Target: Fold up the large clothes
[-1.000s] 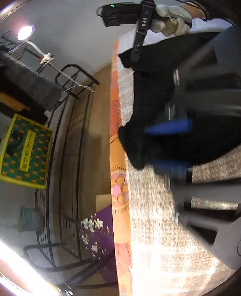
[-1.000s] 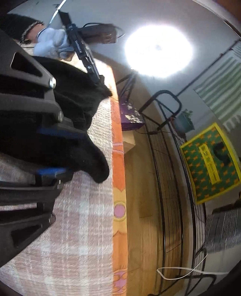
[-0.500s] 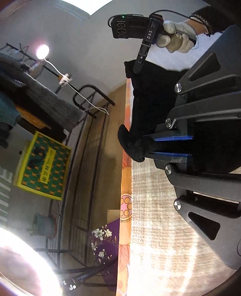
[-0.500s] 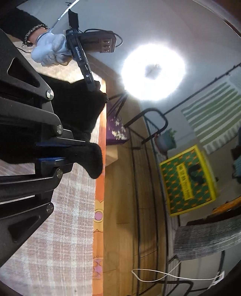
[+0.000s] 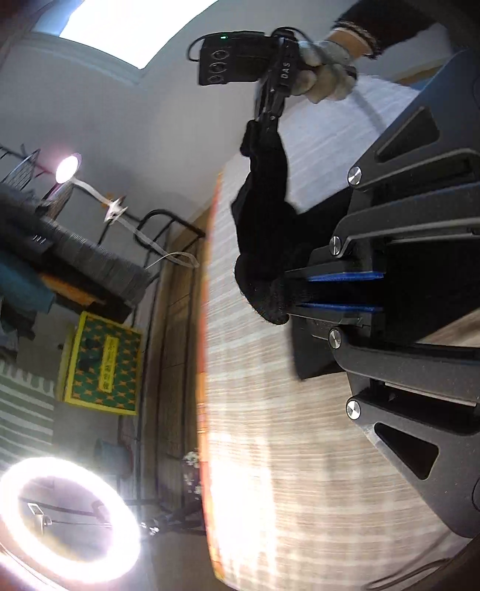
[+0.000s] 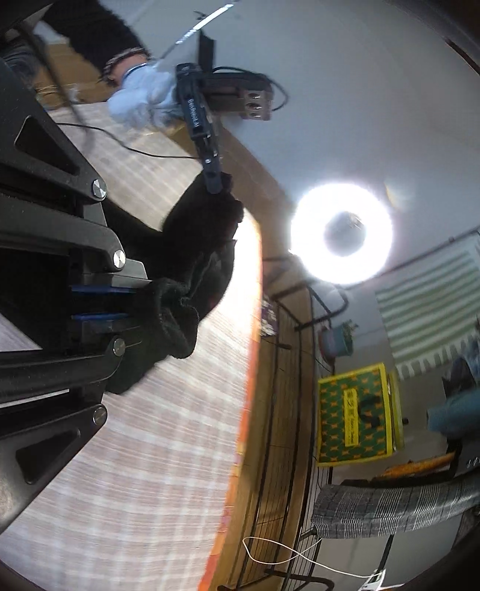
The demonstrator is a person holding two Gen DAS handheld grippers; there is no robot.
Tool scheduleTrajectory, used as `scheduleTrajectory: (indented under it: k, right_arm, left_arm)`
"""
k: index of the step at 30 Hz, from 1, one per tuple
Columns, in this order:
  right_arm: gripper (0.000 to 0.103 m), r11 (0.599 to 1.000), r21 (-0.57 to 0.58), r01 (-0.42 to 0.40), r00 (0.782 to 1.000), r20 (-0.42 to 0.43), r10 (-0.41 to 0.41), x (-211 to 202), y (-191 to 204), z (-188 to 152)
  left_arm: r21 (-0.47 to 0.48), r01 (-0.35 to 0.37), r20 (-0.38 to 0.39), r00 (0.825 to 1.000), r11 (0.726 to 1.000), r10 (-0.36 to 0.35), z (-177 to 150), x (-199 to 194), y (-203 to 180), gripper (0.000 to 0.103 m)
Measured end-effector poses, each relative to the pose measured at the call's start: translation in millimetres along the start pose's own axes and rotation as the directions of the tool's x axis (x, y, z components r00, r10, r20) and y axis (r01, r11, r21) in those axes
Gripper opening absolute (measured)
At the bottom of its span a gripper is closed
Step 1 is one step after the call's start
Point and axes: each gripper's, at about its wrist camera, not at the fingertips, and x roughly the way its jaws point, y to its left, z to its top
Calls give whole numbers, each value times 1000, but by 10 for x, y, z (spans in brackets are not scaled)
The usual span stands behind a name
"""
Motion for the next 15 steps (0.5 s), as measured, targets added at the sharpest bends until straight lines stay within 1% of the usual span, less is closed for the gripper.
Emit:
scheduleTrajectory:
  k: [2, 5, 7, 8, 10, 12, 14, 15]
  right_arm:
    - [5, 1000, 2, -10, 1000, -27, 10, -55, 146, -246]
    - [5, 1000, 17, -21, 997, -69, 22, -93, 286, -604]
    - [5, 1000, 9, -18, 994, -106, 19, -106, 408, -859]
    - [5, 1000, 9, -17, 993, -117, 18, -111, 426, -922]
    - [5, 1000, -17, 14, 987, -160, -17, -96, 515, -1120]
    - [5, 998, -38, 44, 980, -193, -51, -59, 563, -1212]
    - [6, 995, -68, 71, 975, -206, -84, -71, 646, -1273]
    - [8, 992, -88, 93, 974, -199, -109, -107, 690, -1292]
  left_arm:
    - [21, -2, -36, 999, 1000, 3, -245, -93, -120, 7]
    - [64, -28, -82, 996, 998, 33, -642, -194, -294, 7]
    - [85, -43, -111, 992, 995, 53, -832, -205, -372, 7]
    - [100, -51, -123, 990, 994, 64, -912, -202, -404, 7]
    - [133, -71, -153, 984, 989, 91, -1099, -200, -478, 8]
    - [156, -83, -182, 977, 984, 112, -1243, -206, -554, 8]
    - [166, -94, -185, 975, 982, 124, -1327, -244, -601, 9]
    - [167, -94, -188, 974, 981, 125, -1362, -284, -628, 13]
